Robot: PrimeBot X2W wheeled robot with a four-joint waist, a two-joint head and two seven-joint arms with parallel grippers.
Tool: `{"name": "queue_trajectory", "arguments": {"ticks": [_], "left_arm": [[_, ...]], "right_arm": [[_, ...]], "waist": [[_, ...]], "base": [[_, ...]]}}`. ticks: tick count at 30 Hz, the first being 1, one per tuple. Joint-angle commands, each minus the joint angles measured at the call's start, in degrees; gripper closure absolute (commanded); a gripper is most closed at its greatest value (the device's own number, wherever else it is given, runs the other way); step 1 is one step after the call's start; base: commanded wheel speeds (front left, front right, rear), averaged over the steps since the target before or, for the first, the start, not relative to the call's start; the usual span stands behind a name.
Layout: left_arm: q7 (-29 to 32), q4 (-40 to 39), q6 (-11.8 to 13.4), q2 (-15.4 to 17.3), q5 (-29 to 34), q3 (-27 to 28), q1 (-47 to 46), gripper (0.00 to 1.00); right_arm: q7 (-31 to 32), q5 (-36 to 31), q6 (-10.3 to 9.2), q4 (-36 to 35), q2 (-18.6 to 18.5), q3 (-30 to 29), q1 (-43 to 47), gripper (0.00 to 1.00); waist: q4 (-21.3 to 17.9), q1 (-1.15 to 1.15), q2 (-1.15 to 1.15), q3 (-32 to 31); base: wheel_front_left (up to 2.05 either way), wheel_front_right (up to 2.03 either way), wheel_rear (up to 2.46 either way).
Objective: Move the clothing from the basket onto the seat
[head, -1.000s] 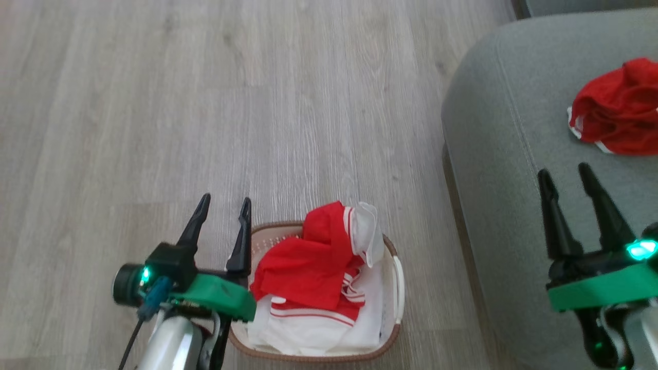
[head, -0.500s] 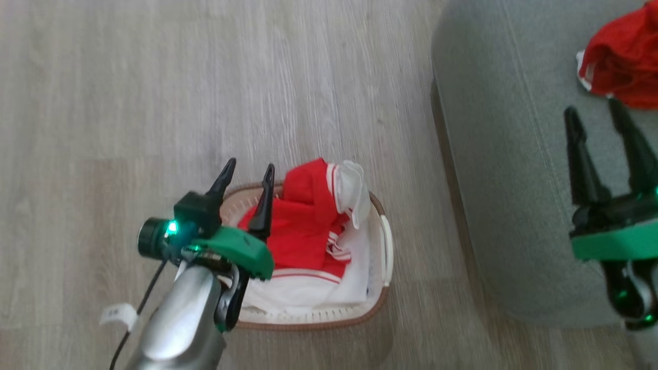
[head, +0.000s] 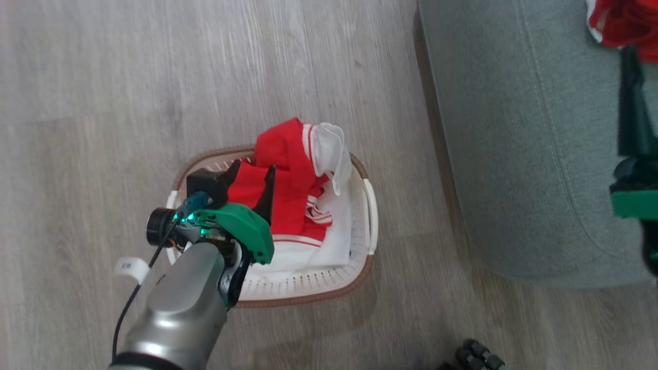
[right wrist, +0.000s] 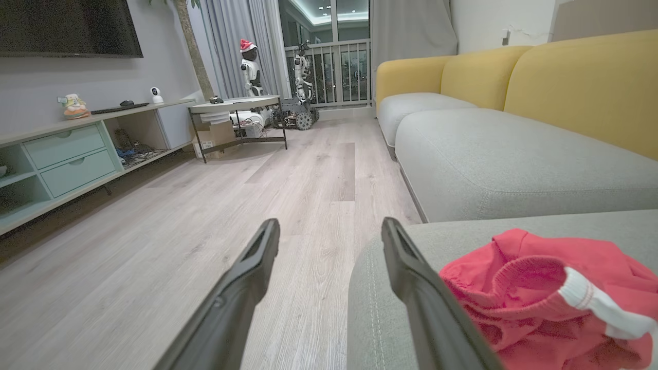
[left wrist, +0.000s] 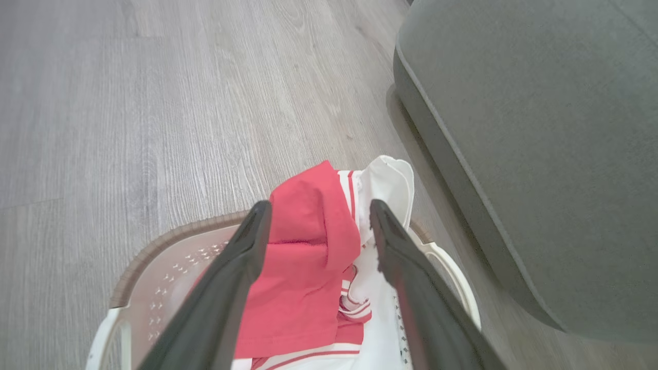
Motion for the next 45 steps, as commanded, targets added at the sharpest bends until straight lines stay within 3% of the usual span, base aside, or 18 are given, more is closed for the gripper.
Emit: {"name": "queue_trajectory", "arguments": {"ticks": [1,9,19,27,35,45], "left_arm": [[-0.30,-0.36,-0.05,0.33,-0.49,0.74,-1.34,0.00],[-0.28,11.48,0.05,0.33,-5.31,-5.83,-8.08,0.00],[2.32,21.11,1.19,0.33,-7.58,-11.28,-15.52,0.00],[4.96,24.55,2.88,0.50,-8.48,-12.09,-19.04,0.00],[8.23,25.48,5.03,2.92,-9.80,-11.10,-20.30,0.00],[14.26,25.64,7.94,3.92,-10.97,-10.69,-20.98,0.00]], "right_arm": [[-0.36,0.40,-0.01,-2.13,-1.74,0.06,-0.55,0.00],[-0.36,1.16,-0.01,-3.53,-3.30,-1.82,-4.36,0.00],[-0.36,2.25,-0.01,-5.80,-2.50,-3.86,-9.95,0.00],[-0.36,2.90,-0.01,-7.53,-1.41,-4.81,-12.14,0.00],[-0.36,3.10,-0.01,-8.01,0.66,-5.02,-13.44,0.00],[-0.36,3.00,-0.01,-8.03,1.98,-5.40,-13.48,0.00]], "waist": [[-0.99,-0.01,0.00,1.72],[-3.62,-0.01,0.00,8.19],[-7.50,-0.01,0.00,16.41],[-10.38,-0.01,0.00,21.43],[-13.21,-0.01,0.00,24.70],[-14.14,-0.01,0.00,26.07]], "base": [[0.00,0.00,0.00],[0.00,0.00,0.00],[0.00,0.00,0.00],[0.00,0.00,0.00],[0.00,0.00,0.00],[0.00,0.00,0.00]]}}
